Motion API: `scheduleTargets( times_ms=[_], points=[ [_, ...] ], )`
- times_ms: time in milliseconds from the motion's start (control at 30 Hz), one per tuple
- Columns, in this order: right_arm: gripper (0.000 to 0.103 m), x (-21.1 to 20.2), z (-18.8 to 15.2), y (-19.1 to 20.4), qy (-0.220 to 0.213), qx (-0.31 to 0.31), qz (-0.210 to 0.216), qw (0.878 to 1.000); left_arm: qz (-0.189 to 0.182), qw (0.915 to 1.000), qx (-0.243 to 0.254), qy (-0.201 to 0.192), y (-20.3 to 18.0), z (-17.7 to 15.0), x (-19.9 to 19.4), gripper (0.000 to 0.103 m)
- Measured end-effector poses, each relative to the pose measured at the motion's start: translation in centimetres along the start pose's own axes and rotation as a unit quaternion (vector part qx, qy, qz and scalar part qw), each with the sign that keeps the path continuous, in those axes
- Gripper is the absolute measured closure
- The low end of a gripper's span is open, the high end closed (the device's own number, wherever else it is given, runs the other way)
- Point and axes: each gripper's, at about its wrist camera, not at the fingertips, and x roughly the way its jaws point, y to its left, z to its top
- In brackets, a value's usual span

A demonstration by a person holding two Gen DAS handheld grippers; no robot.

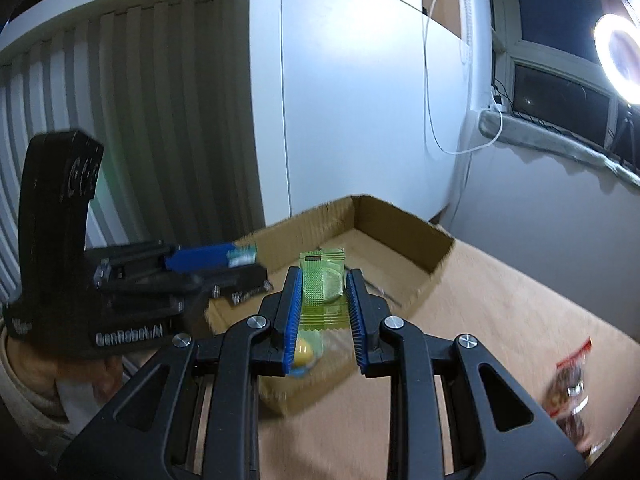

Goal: Organize snacks
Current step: 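Drop the mint candy into the box with the left tool while the right tool drops the green pouch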

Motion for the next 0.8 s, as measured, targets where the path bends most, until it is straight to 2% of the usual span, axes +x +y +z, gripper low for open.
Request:
scheduleTargets(
  times_ms=[233,300,333,400,533,667,800],
  points=[
    [0.078,3.1,0.4,-0.2,0.023,-0.006,0.0,1.0,0.001,0.9998,-0.008,0.019,1.3,-0.5,1.4,0.06],
    [0.062,3.1,0.0,-0.6,0.02,0.004,-0.005,1.0,0.015,0.9996,-0.013,0.022,1.7,-0.6,1.5,0.05],
    [0.056,3.0,-0.1,-0.7,0.019,0.008,-0.006,1.0,0.019,0.9994,-0.019,0.022,2.1,-0.7,1.6,0.041],
    [0.055,2.8,-0.3,-1.1,0.018,0.015,-0.013,1.0,0.023,0.9992,-0.028,0.017,2.6,-0.7,1.3,0.036],
    [0.055,2.1,-0.6,-1.3,0.014,0.022,-0.027,0.999,0.029,0.9988,-0.038,0.014,3.2,-0.7,1.0,0.036],
    [0.042,1.1,-0.8,-0.9,0.0,0.021,-0.037,0.999,0.037,0.998,-0.051,0.009,3.7,-0.7,0.2,0.036],
    [0.041,0.3,-0.8,-0.4,-0.007,0.024,-0.035,0.999,0.041,0.9976,-0.055,0.005,3.7,-0.4,-0.2,0.036]
  ],
)
